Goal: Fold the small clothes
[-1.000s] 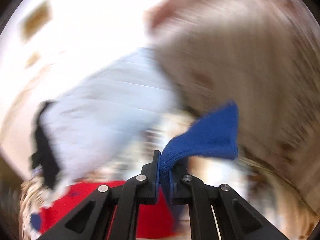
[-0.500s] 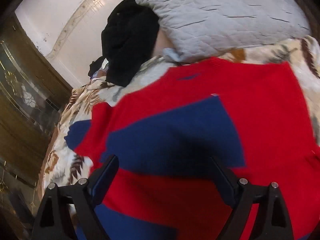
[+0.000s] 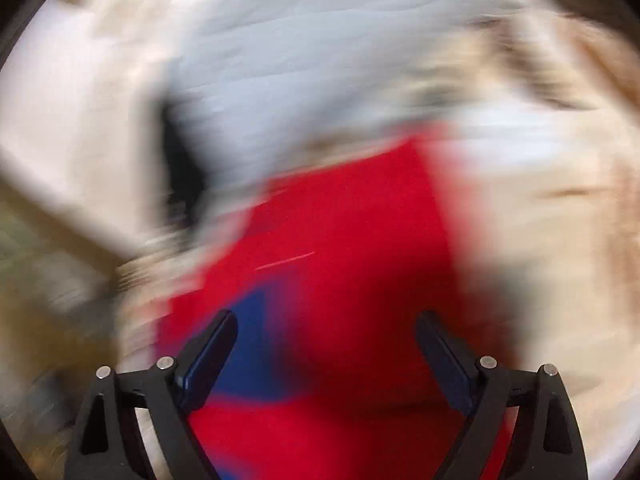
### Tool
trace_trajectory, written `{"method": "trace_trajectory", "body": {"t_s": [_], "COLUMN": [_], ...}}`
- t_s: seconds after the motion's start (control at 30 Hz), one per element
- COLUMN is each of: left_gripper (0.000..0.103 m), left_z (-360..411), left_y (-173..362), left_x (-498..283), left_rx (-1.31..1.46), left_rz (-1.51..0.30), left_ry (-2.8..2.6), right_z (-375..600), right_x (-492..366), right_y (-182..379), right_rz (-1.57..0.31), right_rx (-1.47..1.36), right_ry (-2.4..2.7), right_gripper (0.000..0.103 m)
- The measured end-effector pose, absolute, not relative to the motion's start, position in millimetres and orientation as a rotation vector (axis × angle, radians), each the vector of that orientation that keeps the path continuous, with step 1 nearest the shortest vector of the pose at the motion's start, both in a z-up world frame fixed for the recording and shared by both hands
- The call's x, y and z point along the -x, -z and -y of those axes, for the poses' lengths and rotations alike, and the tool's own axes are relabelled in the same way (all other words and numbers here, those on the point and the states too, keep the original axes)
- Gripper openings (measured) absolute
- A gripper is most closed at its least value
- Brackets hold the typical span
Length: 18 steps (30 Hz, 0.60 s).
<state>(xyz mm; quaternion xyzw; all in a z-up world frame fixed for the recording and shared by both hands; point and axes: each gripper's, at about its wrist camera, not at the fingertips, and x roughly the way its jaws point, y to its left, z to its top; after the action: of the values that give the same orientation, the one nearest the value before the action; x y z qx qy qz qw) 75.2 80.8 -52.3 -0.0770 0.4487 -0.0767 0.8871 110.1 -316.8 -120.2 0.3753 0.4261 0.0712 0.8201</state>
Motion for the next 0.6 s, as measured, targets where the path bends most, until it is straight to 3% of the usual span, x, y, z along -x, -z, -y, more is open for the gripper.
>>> {"method": "trace_trajectory", "body": {"t_s": [0.03,0.23,0.4,0.6], "left_gripper": [0.103,0.103,0.103,0.102], "left_z": [-89.9,-196.4,-312.3,-377.2], "left_y": [50.7,33.6,62.8,85.4], "left_x": [-70.0,-54.3,-78.1,-109.4], "left_rx": [0.177,0.408,0.869,0.985], "left_rz": [-0.915,-0.766,-0.743,-0.738], "left_ry": [0.155,0.015,-0.095,-0.21], "right_z": [323.4,268.8,208.3,212.9], "right_x": [-103.3,-41.6,-28.2,-43.2], "right_y": [111.9,56.6,100.6,119.5], "right_rz": [-0.87,-0.684,-0.769,-0.801], "right_rx": [-0.858,-0.586,-0.359,-0.432], "right_ry": [-0.171,-0.297,-0.346,-0.368], "right_gripper": [0.088,0.09,0.091,0.091]}}
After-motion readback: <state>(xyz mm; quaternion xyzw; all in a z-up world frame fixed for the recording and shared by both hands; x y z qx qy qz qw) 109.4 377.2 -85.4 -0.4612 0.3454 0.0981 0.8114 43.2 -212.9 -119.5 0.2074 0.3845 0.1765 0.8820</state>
